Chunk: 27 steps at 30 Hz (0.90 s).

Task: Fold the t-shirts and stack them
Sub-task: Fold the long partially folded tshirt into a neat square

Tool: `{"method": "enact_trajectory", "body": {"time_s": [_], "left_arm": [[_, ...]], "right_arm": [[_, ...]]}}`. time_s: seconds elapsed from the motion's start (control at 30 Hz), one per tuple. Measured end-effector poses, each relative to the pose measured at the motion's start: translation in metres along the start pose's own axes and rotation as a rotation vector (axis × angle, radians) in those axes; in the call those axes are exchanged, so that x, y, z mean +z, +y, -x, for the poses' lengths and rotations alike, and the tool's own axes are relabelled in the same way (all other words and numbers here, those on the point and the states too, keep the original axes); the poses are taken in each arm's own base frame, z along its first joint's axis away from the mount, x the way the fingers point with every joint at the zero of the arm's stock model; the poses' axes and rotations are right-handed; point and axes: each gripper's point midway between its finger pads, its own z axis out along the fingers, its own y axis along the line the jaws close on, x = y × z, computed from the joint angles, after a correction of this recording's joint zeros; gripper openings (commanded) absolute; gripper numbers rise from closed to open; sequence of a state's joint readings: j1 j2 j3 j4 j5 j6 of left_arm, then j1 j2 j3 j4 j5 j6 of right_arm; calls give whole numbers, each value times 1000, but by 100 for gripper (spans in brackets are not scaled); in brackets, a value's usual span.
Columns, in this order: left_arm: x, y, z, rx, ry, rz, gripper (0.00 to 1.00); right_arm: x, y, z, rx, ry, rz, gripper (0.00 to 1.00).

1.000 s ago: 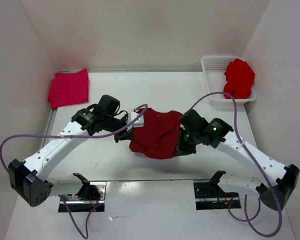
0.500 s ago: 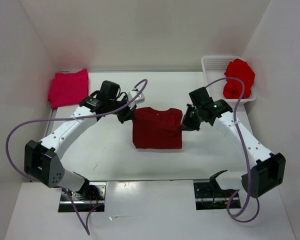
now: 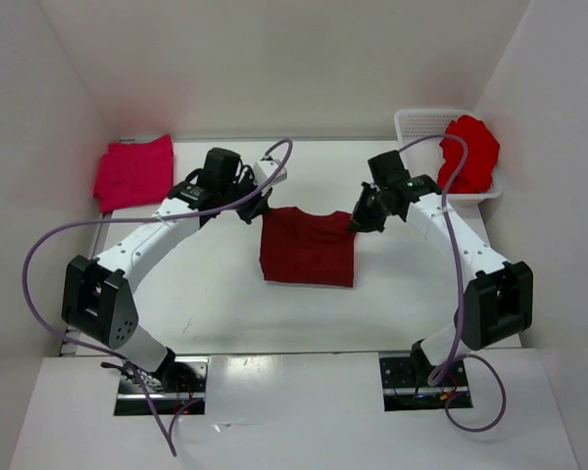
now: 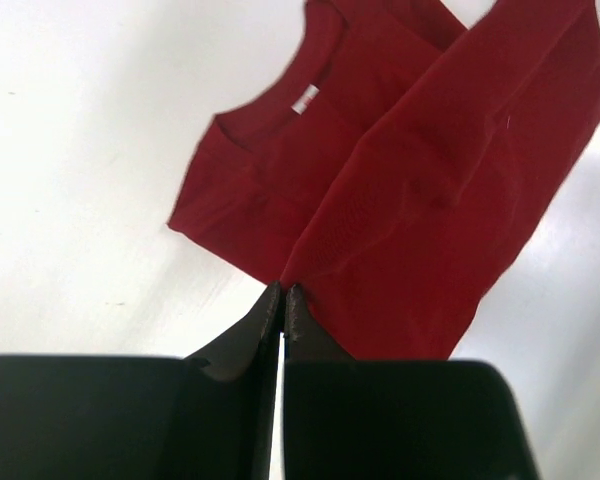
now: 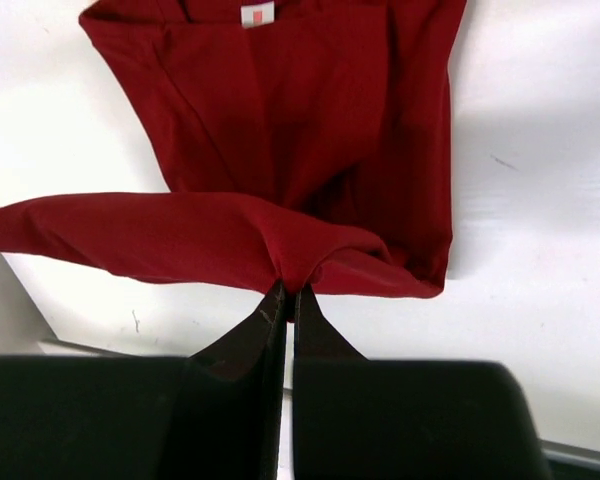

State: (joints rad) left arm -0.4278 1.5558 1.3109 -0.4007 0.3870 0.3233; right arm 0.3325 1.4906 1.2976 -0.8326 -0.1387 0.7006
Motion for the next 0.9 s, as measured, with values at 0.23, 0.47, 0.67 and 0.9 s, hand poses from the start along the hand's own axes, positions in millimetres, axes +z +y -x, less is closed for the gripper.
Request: {"method": "enact_trajectory", "body": {"time_s": [0.23,0.47,0.67,0.9], "left_arm": [[13,17,11,-3,-34,55,0],[29,29,4,-17,-15,84,0],[42,40,-7,-30,5,104,3],[56,70,-31,-60,37,160,53]], "right_arm": [[11,-1,18,21,-16,-6,0],[40,2,40,30,-16,-18,0],[62,-6,49,44,-5,-37,1],[96,-8,65,55,-1,-39,48]]}}
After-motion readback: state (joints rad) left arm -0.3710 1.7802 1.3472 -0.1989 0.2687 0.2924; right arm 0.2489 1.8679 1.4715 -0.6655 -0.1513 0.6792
